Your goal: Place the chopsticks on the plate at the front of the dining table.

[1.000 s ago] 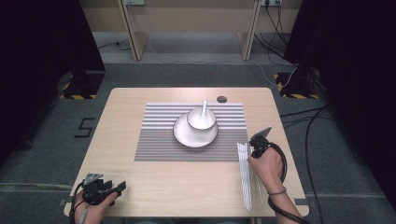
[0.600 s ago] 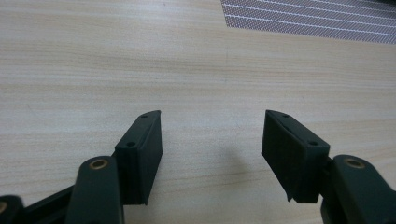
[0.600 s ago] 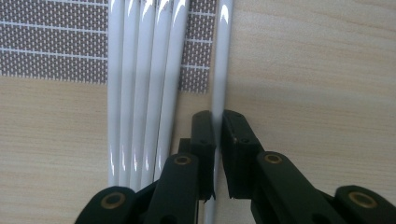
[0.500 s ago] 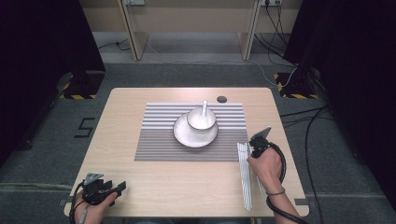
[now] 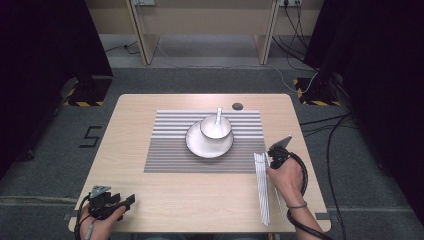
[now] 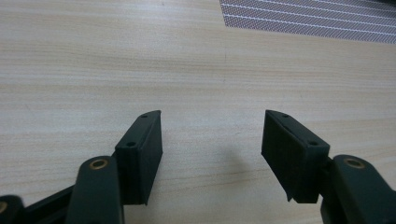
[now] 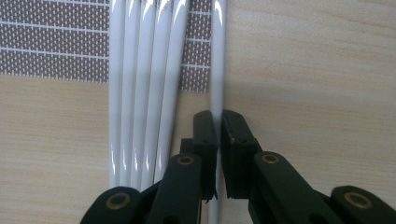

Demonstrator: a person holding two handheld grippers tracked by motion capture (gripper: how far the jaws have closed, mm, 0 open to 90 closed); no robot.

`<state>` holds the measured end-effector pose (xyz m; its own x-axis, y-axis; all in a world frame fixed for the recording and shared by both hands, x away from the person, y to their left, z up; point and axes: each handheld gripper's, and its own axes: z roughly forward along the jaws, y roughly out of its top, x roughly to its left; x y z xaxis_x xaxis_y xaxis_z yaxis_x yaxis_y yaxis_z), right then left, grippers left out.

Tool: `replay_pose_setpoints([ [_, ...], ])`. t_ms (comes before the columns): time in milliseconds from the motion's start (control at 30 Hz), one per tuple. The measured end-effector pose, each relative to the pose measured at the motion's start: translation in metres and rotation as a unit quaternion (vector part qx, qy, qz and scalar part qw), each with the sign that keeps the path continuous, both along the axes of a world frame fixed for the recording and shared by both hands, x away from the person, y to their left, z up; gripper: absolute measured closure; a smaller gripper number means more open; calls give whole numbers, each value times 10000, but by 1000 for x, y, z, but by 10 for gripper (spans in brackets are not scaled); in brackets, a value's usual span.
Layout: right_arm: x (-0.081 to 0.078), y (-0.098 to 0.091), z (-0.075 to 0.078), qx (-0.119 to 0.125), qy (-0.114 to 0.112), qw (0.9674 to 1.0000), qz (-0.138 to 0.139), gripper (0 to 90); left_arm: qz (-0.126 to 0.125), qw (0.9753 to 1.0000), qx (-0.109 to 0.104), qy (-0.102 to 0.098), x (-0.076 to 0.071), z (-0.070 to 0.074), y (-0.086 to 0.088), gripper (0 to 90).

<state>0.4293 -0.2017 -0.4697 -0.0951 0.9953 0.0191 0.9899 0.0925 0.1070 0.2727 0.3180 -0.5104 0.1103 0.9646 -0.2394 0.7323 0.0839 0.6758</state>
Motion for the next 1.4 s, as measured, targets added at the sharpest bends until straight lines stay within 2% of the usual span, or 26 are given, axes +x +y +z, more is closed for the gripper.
replay_pose_setpoints([
  [167, -1, 0, 7, 14, -83, 10000, 20, 852, -12, 10000, 3, 2, 0, 0, 0, 383],
  [367, 0, 2, 16, 29, -76, 9999, 64, 852, -12, 10000, 4, 3, 0, 0, 0, 383],
  [533, 0, 6, 19, 41, -26, 9999, 132, 852, -7, 10000, 1, -2, 0, 0, 0, 383],
  [933, -3, 21, 28, 147, -83, 9994, 299, 851, -33, 10000, 19, 23, 0, 0, 0, 383],
  [1400, -2, 33, 32, 155, -93, 9990, 409, 851, -28, 10000, 4, 23, 0, 0, 0, 383],
])
